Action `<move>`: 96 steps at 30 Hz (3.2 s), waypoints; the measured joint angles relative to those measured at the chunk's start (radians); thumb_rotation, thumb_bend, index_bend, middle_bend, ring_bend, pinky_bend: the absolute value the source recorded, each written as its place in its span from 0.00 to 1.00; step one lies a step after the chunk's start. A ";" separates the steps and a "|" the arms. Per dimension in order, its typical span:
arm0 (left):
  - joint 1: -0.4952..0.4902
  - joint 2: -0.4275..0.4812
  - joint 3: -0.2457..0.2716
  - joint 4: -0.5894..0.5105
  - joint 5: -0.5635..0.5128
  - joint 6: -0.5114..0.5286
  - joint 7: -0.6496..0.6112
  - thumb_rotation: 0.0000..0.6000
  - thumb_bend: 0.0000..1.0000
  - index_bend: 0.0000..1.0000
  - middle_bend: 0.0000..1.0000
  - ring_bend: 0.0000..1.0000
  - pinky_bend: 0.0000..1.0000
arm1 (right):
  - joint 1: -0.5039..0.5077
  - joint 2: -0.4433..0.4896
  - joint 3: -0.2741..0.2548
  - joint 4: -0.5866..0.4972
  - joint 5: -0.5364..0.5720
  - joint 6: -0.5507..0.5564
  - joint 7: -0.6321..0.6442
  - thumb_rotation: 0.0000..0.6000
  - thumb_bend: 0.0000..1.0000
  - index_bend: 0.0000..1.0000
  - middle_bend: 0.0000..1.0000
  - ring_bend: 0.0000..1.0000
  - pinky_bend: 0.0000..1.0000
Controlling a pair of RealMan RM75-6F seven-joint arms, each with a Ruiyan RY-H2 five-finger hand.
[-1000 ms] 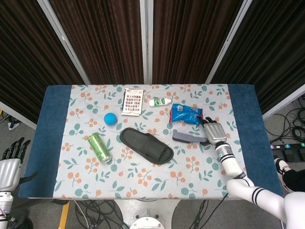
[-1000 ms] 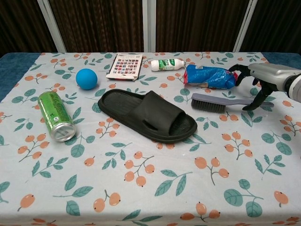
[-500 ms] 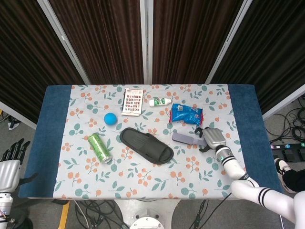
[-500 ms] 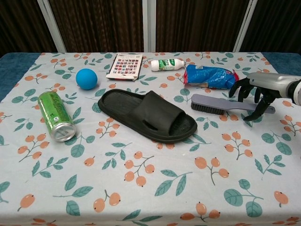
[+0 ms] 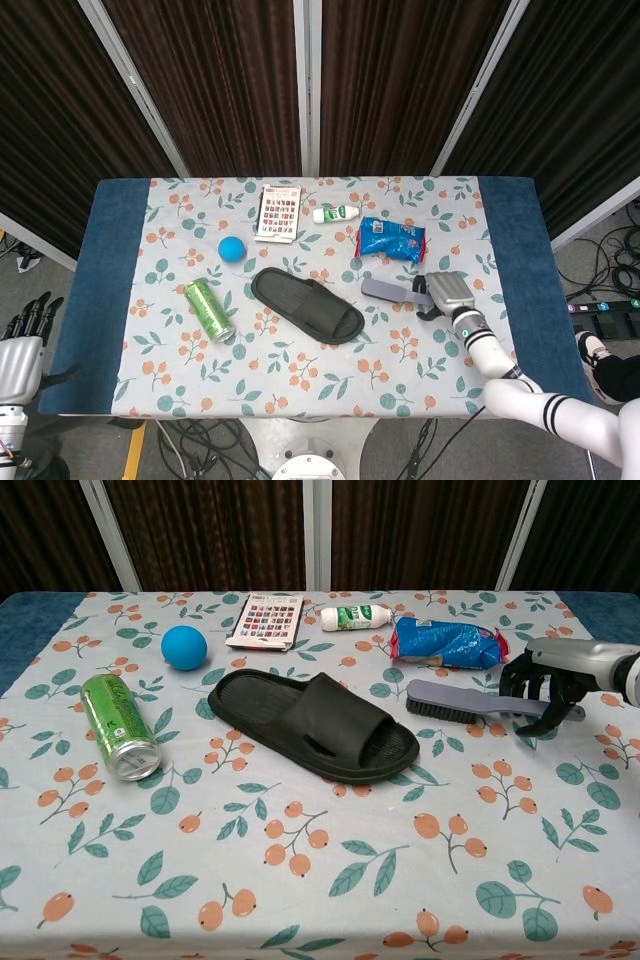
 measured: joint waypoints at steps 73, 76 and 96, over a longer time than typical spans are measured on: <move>-0.868 -0.318 -0.090 0.330 0.162 -0.853 -0.127 1.00 0.13 0.12 0.11 0.05 0.16 | 0.097 0.243 0.028 -0.251 -0.294 0.045 0.156 1.00 0.58 1.00 1.00 1.00 1.00; -0.887 -0.359 -0.086 0.366 0.130 -0.875 -0.089 1.00 0.13 0.12 0.11 0.05 0.16 | 0.104 0.241 0.033 -0.247 -0.280 0.049 0.152 1.00 0.58 1.00 1.00 1.00 1.00; -0.958 -0.485 -0.092 0.508 -0.012 -0.931 -0.059 1.00 0.21 0.43 0.44 0.27 0.22 | 0.126 0.146 -0.015 -0.180 -0.287 0.043 0.099 1.00 0.57 1.00 1.00 1.00 1.00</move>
